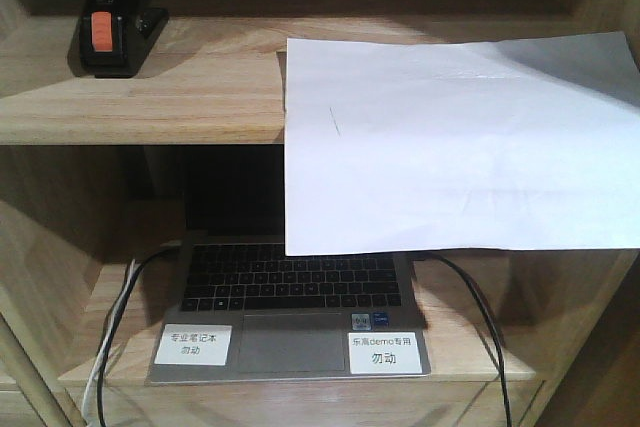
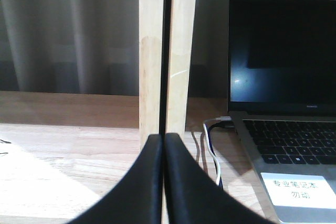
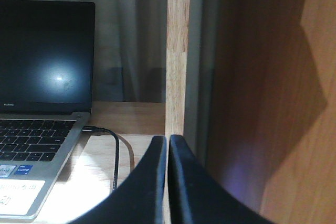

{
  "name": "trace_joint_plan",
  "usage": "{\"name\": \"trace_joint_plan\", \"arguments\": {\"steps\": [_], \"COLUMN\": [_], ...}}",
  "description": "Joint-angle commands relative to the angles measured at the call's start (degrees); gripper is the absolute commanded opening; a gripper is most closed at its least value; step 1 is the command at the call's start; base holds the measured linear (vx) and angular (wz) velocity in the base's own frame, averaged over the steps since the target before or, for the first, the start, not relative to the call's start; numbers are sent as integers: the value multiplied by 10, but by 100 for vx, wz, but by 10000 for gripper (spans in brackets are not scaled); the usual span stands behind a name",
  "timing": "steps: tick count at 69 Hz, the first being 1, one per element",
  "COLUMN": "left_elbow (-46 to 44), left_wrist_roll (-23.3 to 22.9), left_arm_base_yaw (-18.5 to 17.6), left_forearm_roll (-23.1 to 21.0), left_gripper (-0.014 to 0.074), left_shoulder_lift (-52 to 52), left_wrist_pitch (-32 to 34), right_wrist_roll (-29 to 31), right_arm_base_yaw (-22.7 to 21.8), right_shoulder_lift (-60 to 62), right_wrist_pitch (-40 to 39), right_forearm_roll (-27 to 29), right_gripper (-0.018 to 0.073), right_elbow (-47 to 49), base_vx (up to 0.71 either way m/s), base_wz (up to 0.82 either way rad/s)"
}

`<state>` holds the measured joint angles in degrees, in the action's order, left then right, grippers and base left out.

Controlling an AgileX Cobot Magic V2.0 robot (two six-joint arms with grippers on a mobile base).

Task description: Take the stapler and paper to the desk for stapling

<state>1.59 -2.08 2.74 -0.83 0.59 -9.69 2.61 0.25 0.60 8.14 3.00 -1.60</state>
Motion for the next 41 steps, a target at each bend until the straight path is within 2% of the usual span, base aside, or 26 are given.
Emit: {"name": "trace_joint_plan", "arguments": {"steps": [1,41], "left_elbow": [15,15], "left_wrist_roll": [-5,-5], "left_arm_base_yaw": [1,1], "left_forearm_roll": [-2,-2], "left_gripper": [-6,-6], "left_shoulder_lift": [7,7], "left_wrist_pitch": [41,41], "right_wrist_roll": [1,1], "right_arm_base_yaw": [-3,-3], "right_shoulder_lift": [10,10], "right_wrist_pitch": [-44,-44], "right_forearm_roll": [0,0], "right_gripper": [-5,-5], "right_elbow": [-7,-7], "base_vx": [0,0], "base_wz": [0,0]}}
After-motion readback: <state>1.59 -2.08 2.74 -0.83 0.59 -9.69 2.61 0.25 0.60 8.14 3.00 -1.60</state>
